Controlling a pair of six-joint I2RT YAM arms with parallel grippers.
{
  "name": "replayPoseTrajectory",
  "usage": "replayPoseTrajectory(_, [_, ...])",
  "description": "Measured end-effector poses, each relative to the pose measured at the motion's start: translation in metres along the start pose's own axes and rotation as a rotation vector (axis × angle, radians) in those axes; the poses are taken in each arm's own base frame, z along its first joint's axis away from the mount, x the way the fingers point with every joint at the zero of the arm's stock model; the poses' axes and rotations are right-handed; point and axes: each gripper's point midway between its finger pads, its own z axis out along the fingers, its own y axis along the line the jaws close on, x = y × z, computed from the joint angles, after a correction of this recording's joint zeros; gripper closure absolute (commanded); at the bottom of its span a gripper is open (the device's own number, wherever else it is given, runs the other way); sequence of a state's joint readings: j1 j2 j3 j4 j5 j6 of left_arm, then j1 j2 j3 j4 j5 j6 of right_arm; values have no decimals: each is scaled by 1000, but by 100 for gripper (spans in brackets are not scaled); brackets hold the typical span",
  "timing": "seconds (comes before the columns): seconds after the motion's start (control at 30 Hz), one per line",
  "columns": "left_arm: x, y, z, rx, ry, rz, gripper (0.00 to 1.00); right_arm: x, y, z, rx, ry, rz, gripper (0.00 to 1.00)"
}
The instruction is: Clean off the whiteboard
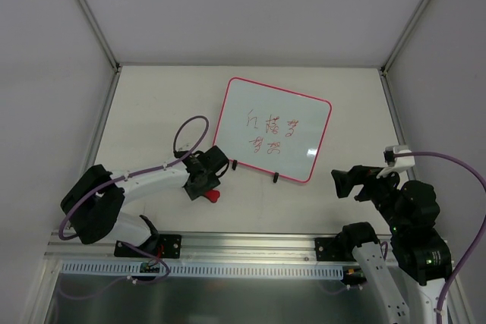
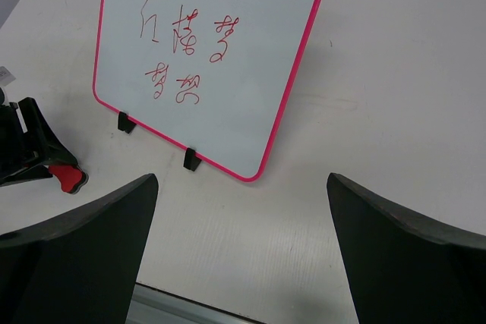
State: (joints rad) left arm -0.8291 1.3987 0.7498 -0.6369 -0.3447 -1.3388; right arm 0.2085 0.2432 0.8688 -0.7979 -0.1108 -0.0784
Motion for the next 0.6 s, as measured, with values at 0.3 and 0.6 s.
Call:
replayPoseTrajectory(0.3, [-1,-9,-3,17,5,-17,62,-1,0,-1,-2,-8,-2,1])
replayPoseTrajectory(0.6, [-14,-20,-5,17,-27,51,62,-1,0,-1,-2,-8,-4,1])
